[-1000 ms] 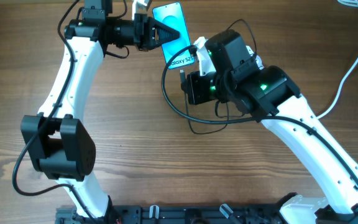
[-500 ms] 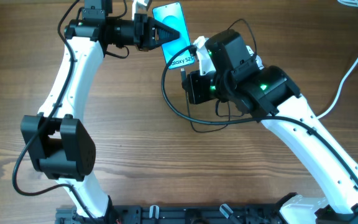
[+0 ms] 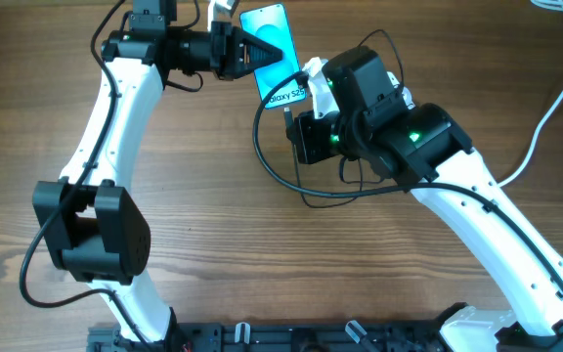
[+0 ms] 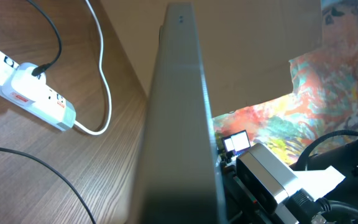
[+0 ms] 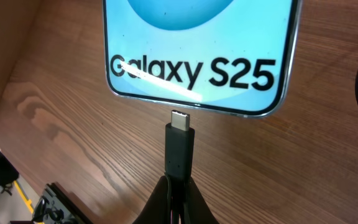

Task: Plug charger to phone and switch on socket
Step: 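Carry the plug up to the phone's bottom port, then push the USB-C plug into the phone's port with the right gripper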

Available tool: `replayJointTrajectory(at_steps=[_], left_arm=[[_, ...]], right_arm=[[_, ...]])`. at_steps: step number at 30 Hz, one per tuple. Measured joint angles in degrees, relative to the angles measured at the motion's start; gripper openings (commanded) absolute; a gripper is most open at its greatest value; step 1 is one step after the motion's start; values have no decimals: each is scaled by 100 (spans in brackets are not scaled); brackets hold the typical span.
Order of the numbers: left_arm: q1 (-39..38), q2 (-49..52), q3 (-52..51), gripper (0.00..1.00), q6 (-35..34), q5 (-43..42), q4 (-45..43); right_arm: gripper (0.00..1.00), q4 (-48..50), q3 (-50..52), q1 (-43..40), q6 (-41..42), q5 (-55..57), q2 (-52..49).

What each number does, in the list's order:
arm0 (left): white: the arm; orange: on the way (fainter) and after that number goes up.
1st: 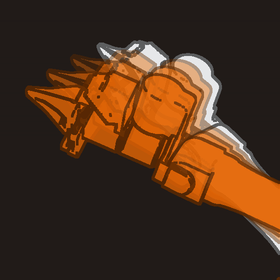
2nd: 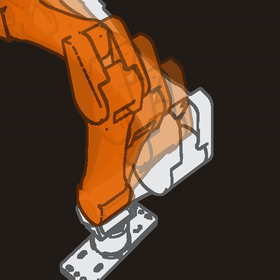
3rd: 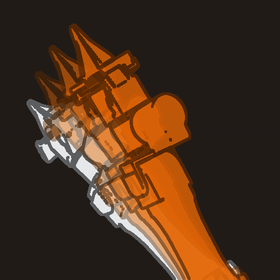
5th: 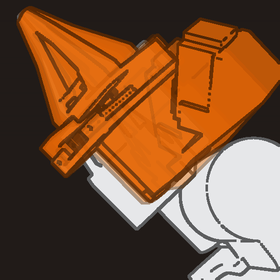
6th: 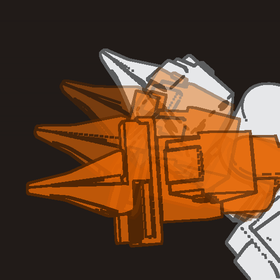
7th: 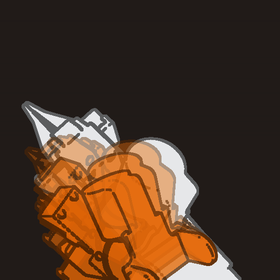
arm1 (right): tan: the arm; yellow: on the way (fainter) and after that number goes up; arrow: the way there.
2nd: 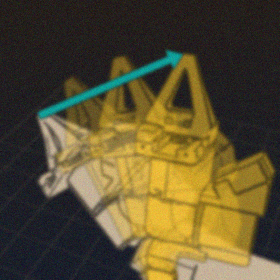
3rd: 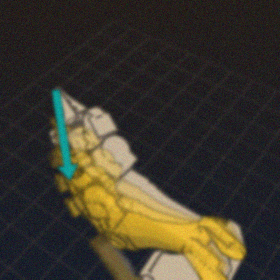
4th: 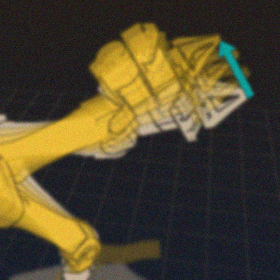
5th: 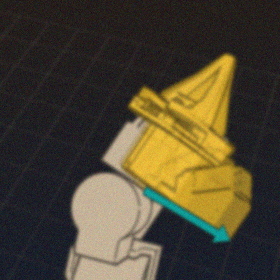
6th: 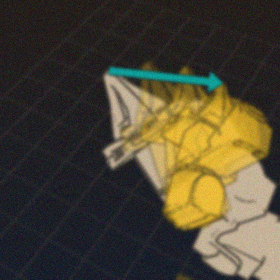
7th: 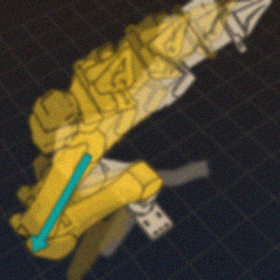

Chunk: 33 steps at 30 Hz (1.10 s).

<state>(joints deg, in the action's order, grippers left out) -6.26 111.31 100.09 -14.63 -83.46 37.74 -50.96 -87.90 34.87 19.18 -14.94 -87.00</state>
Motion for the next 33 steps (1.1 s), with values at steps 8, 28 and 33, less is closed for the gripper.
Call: replayJointTrajectory(at_steps=[8, 28, 33], left_arm=[[0, 0, 0, 4, 87, 0, 63], [-55, 0, 0, 4, 87, 0, 66], [-55, 0, 0, 4, 118, 0, 72]], right_arm=[[4, 2, 0, 0, -22, 0, 0], [4, -2, 0, 0, -138, 31, 0], [4, -96, -11, 0, -153, 181, 0]])
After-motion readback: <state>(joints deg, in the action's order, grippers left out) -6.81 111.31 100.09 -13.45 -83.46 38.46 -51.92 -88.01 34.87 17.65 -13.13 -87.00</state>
